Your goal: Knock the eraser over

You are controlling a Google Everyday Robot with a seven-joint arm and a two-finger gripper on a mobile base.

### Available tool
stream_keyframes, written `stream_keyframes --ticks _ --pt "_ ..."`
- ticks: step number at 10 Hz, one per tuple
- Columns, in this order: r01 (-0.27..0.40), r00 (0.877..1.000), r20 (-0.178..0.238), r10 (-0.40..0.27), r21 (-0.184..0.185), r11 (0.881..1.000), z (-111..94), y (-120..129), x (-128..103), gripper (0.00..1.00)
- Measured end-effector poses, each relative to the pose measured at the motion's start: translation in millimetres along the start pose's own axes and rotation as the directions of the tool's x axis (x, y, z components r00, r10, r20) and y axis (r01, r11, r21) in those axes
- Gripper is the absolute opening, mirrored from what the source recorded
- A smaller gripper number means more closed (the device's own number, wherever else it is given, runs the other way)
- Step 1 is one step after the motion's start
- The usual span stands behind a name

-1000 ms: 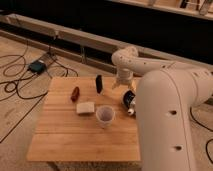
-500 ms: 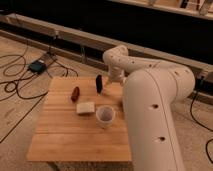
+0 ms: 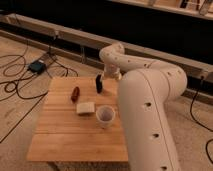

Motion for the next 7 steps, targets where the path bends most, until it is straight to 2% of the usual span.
stream_keyframes --ticks 2,3,5,7 --pt "0.019 1.0 -0.019 -0.02 -0.03 0.999 1 17 8 0.8" --pt "0.038 0.998 -0.043 -0.041 -0.061 0.997 0 30 18 0.8" --pt "0.062 0.996 -0.062 -0.068 -0.101 0.993 -3 43 28 0.8" --pt "0.062 0.996 -0.062 -0.069 -0.102 0.993 -3 43 28 0.8"
